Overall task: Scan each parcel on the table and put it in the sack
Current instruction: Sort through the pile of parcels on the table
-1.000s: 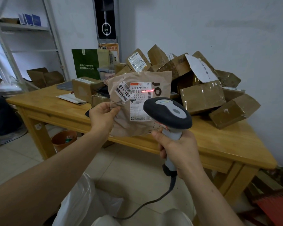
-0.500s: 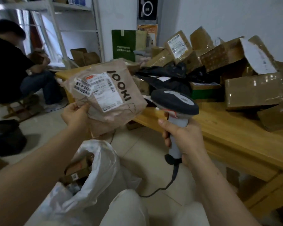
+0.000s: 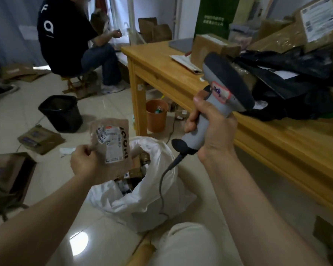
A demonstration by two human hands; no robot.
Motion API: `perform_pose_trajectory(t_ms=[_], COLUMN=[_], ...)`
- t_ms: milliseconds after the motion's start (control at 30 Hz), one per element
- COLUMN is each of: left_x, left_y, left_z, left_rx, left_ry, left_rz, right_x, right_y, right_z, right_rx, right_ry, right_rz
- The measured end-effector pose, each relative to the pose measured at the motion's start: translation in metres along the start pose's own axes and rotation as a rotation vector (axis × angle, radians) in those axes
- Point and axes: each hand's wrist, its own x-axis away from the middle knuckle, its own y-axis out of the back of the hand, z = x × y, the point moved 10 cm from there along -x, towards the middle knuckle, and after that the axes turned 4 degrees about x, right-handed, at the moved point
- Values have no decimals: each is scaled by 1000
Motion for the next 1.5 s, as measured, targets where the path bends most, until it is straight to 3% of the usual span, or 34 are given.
perform_pose_trajectory(t_ms=[233,467,600,667,933,1233,1500], left_x=[-18,-9,-3,10,39,141,238], left_y=[-102,-204,-232,-242,-224,-186,-175], left_z=[11,24,56,70,-9,-231,-409], left_rx=[-586,-687,-724,-810,-578,-27,182], left_ry=[-403,-418,-202,-190,-336,-794,-1123], left_rz=[339,654,791,871,767,596,523], right_x=[-4,-11,-15,-15,-5,17,29], right_y=[20,66,75,78,98,131,169], right_z=[-67,-99,-102,-104,-90,-4,88], right_rx=[100,189,166,192,186,111,120], right_ry=[-143,-275,-293,-301,-290,-152,-18], right_rz=[31,-45,-47,-39,-184,-380,-439])
